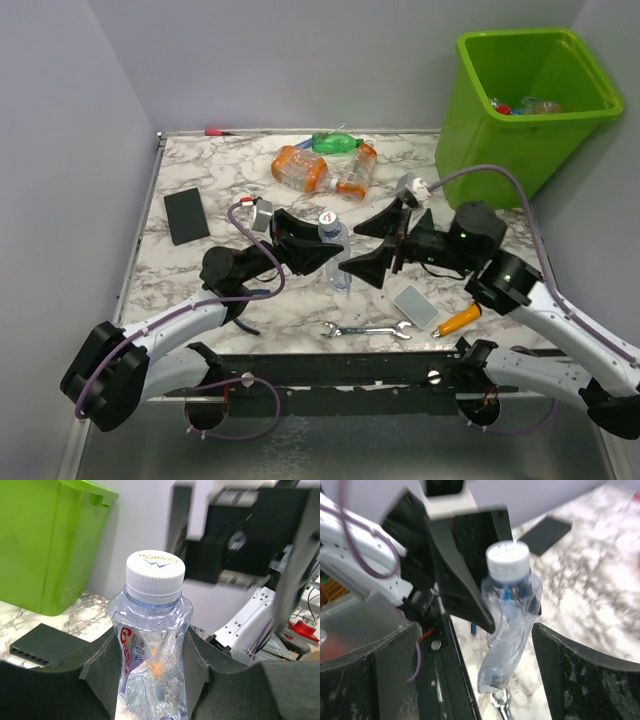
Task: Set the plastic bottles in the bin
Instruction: Pick up the plastic bottle from the corner of the board.
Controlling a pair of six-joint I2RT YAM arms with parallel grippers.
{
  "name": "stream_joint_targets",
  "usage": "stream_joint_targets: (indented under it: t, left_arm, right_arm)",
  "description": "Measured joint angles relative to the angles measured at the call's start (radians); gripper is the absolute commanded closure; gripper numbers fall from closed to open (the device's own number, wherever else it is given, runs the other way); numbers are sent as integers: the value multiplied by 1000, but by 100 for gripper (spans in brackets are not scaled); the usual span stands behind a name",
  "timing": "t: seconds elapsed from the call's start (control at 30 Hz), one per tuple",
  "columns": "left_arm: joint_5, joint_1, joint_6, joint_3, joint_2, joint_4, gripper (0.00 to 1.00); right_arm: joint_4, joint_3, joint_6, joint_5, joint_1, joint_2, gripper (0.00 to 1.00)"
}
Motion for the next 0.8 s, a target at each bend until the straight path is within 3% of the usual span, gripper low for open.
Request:
stream_joint_targets:
  t: [0.07, 0.2, 0.5, 0.7, 0.8]
  left_arm:
    - [-2, 0, 0, 0, 5, 0, 79]
    - [-2, 0, -1, 0, 24, -2, 79]
    - [-2, 0, 0, 0, 30, -6, 80]
    - [-2, 0, 2, -1, 30, -26, 80]
    - [-2, 0, 3, -1, 30, -27, 80]
  right_arm:
    - [-48, 67, -27, 43, 0, -50, 1]
    - [-85, 198, -68, 156, 0, -76, 15]
    - [-171, 350, -93, 246, 0, 174, 33]
    - [-208, 351, -69, 232, 0, 230, 38]
    - [-209, 351, -58, 214, 0, 229, 34]
